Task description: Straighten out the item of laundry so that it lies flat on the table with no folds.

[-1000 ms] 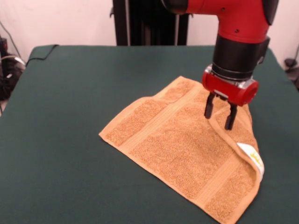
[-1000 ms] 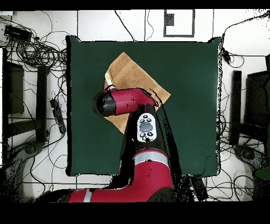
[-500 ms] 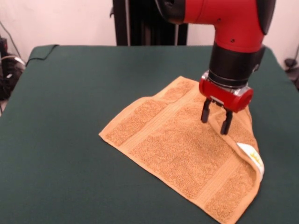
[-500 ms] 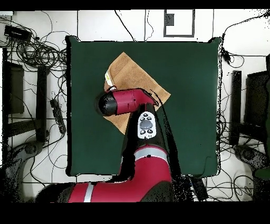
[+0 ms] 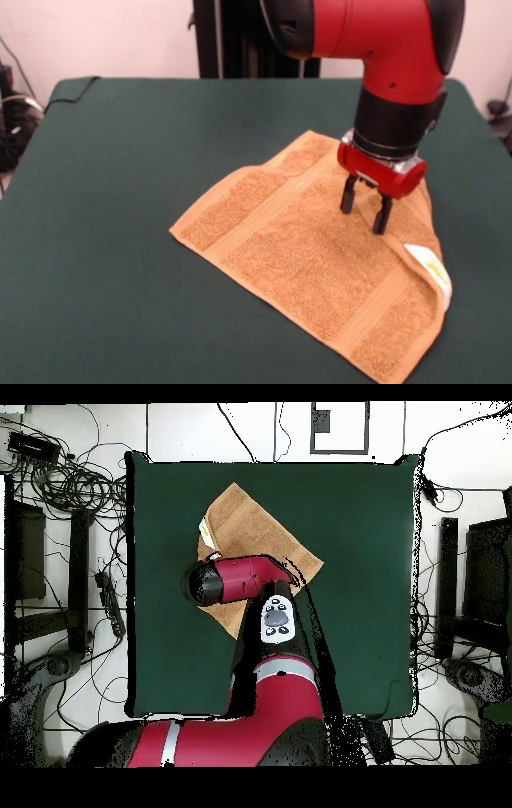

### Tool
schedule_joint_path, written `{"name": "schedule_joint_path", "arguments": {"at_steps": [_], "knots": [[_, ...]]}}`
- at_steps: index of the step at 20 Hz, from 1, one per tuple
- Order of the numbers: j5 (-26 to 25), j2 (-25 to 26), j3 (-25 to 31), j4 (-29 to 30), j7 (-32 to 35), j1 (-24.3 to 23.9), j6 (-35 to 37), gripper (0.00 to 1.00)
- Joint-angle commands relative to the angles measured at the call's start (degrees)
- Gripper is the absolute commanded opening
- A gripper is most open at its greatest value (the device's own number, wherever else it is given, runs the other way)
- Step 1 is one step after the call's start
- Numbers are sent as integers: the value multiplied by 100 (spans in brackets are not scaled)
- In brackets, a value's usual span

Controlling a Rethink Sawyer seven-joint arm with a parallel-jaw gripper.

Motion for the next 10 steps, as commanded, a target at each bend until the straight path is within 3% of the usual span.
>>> {"name": "schedule_joint_path", "arguments": {"at_steps": [1, 10], "knots": [[205, 96, 272, 117, 26, -4, 680, 100], [297, -74, 368, 205, -7, -35, 805, 100]]}}
